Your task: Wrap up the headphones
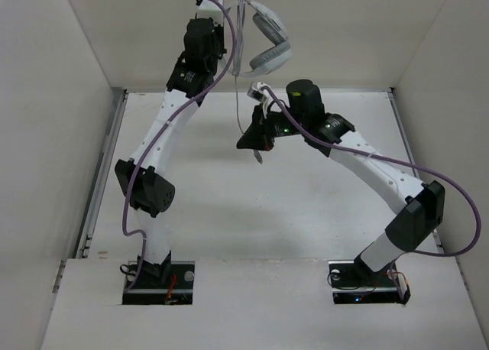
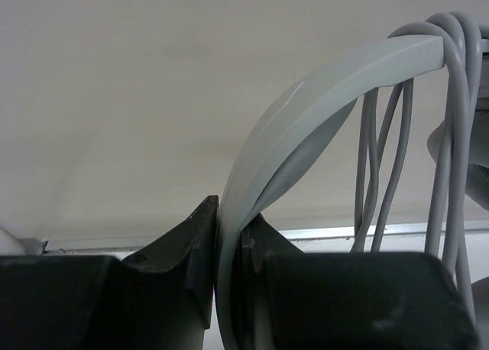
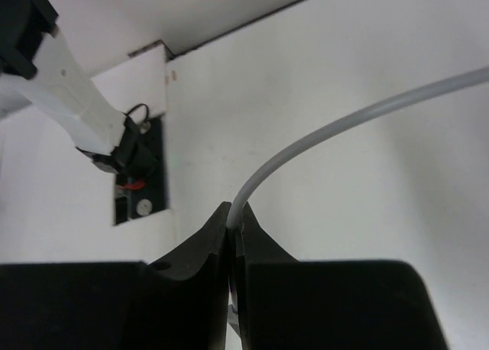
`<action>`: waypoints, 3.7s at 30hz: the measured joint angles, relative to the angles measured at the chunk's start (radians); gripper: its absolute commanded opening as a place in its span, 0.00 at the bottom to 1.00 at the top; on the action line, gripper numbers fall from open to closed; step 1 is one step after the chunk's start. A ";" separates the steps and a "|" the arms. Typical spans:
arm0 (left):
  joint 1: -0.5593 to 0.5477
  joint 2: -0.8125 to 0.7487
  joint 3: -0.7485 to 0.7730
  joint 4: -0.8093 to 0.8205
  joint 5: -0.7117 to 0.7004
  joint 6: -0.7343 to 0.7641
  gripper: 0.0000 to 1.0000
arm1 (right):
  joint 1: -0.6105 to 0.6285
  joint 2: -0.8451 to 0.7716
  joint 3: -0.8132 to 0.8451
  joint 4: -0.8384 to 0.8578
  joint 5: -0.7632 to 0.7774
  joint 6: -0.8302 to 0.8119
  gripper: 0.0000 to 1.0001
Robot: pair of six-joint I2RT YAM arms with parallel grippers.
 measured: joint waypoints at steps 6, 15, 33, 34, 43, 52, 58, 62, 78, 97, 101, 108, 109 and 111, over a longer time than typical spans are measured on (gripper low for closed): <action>-0.004 0.000 -0.114 0.040 -0.001 0.044 0.03 | 0.002 -0.013 0.132 -0.188 0.115 -0.211 0.10; -0.040 -0.024 -0.309 0.056 -0.004 0.104 0.03 | -0.003 -0.034 0.268 -0.380 0.386 -0.533 0.09; -0.245 -0.233 -0.559 0.021 0.040 0.121 0.03 | -0.175 -0.083 0.251 -0.260 0.762 -0.804 0.07; -0.258 -0.242 -0.561 0.015 0.043 0.116 0.03 | -0.176 -0.084 0.243 -0.245 0.772 -0.819 0.07; -0.337 -0.288 -0.592 -0.034 0.068 0.084 0.03 | -0.185 -0.085 0.167 -0.176 0.803 -0.908 0.11; -0.335 -0.297 -0.593 -0.073 0.069 0.052 0.03 | -0.212 -0.092 0.114 -0.135 0.797 -0.916 0.17; -0.334 -0.340 -0.607 -0.098 0.078 0.029 0.03 | -0.248 -0.092 0.105 -0.128 0.780 -0.898 0.23; -0.335 -0.354 -0.607 -0.126 0.093 0.001 0.03 | -0.263 -0.092 0.105 -0.123 0.772 -0.887 0.29; -0.333 -0.387 -0.625 -0.186 0.162 -0.059 0.03 | -0.341 -0.065 0.105 -0.092 0.630 -0.790 0.42; -0.308 -0.393 -0.653 -0.222 0.268 -0.111 0.02 | -0.345 -0.006 0.114 -0.112 0.554 -0.734 0.50; -0.282 -0.393 -0.653 -0.231 0.298 -0.132 0.02 | -0.371 -0.006 0.112 -0.111 0.522 -0.731 0.53; -0.224 -0.393 -0.653 -0.253 0.356 -0.181 0.02 | -0.431 -0.007 0.103 -0.135 0.424 -0.708 0.53; -0.218 -0.393 -0.652 -0.256 0.363 -0.188 0.02 | -0.435 -0.007 0.103 -0.137 0.410 -0.704 0.52; -0.205 -0.393 -0.652 -0.260 0.380 -0.201 0.02 | -0.439 -0.008 0.096 -0.137 0.387 -0.700 0.52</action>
